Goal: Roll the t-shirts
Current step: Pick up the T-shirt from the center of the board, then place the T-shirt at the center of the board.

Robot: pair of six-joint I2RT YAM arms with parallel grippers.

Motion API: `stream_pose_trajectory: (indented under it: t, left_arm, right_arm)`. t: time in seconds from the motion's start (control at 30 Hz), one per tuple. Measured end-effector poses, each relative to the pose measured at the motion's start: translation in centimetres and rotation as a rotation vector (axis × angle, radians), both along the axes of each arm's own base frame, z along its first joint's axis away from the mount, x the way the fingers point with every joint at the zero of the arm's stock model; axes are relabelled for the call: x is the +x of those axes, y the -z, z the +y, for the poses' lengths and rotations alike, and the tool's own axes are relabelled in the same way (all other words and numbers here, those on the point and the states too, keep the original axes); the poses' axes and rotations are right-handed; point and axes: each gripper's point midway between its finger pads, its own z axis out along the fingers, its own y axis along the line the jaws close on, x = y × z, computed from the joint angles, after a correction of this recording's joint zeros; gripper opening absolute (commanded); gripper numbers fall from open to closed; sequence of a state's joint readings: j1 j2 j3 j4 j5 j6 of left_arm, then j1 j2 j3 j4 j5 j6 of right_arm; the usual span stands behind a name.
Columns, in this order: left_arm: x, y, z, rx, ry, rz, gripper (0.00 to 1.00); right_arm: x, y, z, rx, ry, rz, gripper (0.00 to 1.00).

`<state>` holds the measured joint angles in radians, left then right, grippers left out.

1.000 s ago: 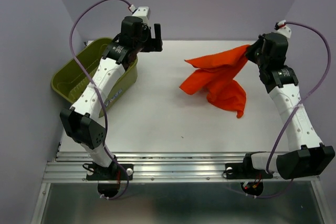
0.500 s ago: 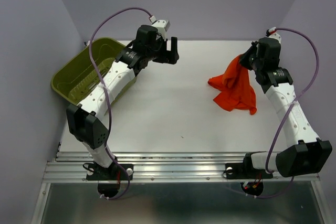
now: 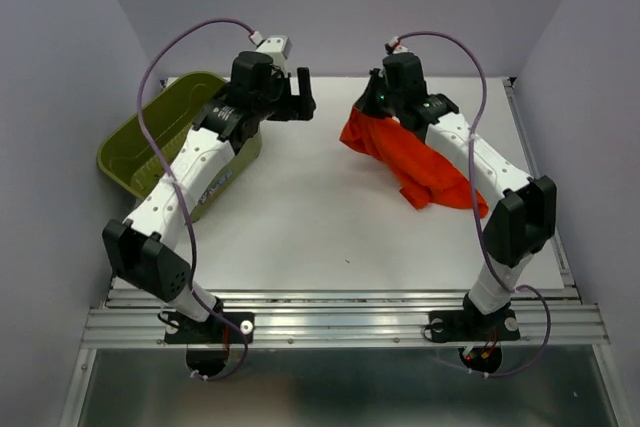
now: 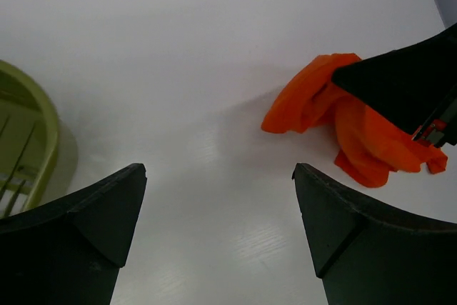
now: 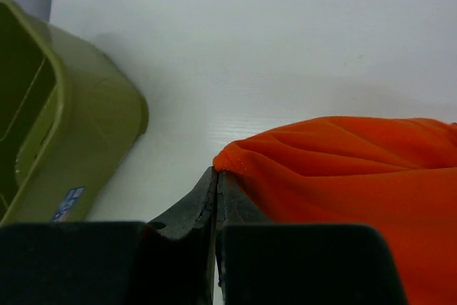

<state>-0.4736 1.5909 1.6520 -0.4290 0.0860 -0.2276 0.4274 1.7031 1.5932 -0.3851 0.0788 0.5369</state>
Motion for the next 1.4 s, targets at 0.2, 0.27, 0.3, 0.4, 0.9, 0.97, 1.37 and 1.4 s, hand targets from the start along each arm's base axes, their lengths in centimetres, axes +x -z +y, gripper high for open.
stream_pose_trajectory:
  t: [0.2, 0.27, 0.3, 0.4, 0.9, 0.97, 1.37, 1.4]
  left_arm:
    - [-2.9, -7.6, 5.5, -0.041, -0.164, -0.184, 0.96]
    - [-4.1, -10.4, 6.9, -0.07, -0.199, -0.255, 0.96]
    - [-4.6, -11.8, 7.5, -0.087, -0.216, -0.292, 0.96]
    - [-5.4, -14.1, 8.8, -0.116, -0.25, -0.356, 0.96]
    - [-1.8, -7.4, 6.6, -0.044, -0.199, -0.215, 0.96]
    - [-1.6, -6.4, 6.1, -0.043, -0.179, -0.194, 0.96]
    - [2.0, 5.6, 0.0, 0.022, -0.107, 0.081, 0.9]
    - [2.2, 6.8, -0.4, 0.033, -0.113, 0.107, 0.89]
  right_arm:
    - [1.9, -8.5, 7.1, 0.101, -0.132, -0.152, 0.01]
    - [1.9, -12.9, 7.2, 0.145, -0.136, -0.237, 0.01]
    - [1.8, -14.8, 7.1, 0.163, -0.136, -0.276, 0.01]
    - [0.1, -20.8, 5.3, 0.21, -0.097, -0.403, 0.01]
    - [-5.3, -4.8, -19.5, -0.032, 0.518, -0.198, 0.92]
    - [-7.3, 3.4, -22.8, -0.094, 0.604, 0.003, 0.93]
    - [-5.6, 5.7, -19.2, -0.083, 0.451, 0.119, 0.92]
    - [-5.3, 5.7, -18.2, -0.093, 0.421, 0.119, 0.91]
